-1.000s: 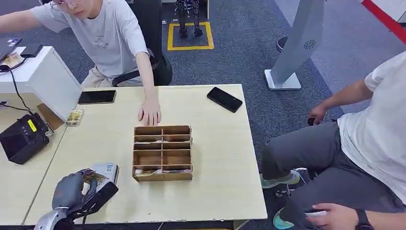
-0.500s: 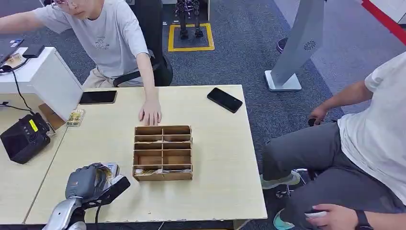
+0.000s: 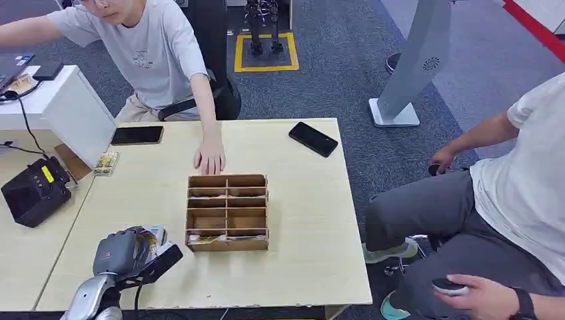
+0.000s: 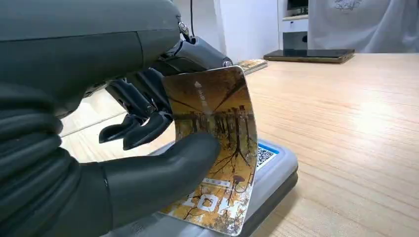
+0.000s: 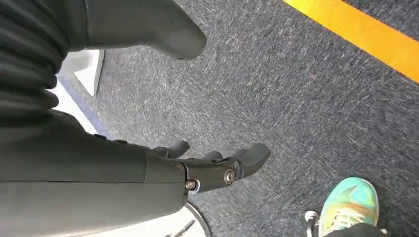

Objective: Pass the card to the sensor for recognition and then transmit it.

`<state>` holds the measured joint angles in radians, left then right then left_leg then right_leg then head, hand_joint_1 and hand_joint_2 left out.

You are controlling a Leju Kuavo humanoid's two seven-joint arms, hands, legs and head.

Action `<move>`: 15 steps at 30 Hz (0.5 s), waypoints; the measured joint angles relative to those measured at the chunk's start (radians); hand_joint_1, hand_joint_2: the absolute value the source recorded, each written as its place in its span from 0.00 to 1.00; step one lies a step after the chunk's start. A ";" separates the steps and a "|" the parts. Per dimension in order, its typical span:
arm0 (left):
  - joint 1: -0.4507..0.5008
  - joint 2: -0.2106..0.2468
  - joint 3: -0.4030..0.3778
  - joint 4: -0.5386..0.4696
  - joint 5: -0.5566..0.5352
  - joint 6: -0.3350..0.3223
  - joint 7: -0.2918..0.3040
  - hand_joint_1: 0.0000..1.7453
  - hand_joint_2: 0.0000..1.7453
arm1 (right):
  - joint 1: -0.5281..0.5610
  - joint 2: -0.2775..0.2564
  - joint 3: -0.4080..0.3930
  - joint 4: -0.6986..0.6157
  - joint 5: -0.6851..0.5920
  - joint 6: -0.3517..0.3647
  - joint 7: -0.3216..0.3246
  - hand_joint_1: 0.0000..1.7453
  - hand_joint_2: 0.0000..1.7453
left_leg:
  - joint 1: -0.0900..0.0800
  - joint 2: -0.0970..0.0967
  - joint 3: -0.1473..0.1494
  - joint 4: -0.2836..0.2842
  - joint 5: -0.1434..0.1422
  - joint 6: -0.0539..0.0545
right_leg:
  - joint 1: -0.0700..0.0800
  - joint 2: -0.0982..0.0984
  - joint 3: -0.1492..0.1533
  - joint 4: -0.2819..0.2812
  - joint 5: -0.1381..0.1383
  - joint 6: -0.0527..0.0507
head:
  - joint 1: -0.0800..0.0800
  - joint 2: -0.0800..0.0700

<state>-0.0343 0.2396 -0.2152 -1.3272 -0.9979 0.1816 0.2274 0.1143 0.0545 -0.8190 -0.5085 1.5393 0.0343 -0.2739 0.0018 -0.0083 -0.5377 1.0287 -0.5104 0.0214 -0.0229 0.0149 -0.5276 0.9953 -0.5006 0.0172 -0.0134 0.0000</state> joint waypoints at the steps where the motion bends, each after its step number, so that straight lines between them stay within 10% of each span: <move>1: 0.000 0.000 0.000 0.000 0.000 0.000 0.001 1.00 1.00 | -0.001 -0.001 0.000 0.002 0.000 0.000 0.000 0.00 1.00 | 0.000 0.000 0.000 0.000 0.000 0.000 | 0.000 0.000 0.000 0.000 0.000 0.000 | 0.000 0.000; 15: 0.004 -0.008 0.006 -0.019 0.203 -0.034 -0.053 1.00 1.00 | -0.009 -0.018 0.002 0.048 -0.001 -0.040 0.000 0.00 1.00 | 0.000 -0.002 0.000 0.000 0.001 -0.001 | 0.000 -0.001 0.000 0.000 0.000 0.000 | 0.000 0.000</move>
<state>-0.0299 0.2319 -0.2094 -1.3459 -0.7947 0.1475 0.1747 0.1050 0.0362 -0.8171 -0.4601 1.5381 -0.0057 -0.2739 0.0020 -0.0099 -0.5378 1.0287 -0.5095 0.0203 -0.0229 0.0136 -0.5274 0.9954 -0.5006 0.0172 -0.0137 0.0000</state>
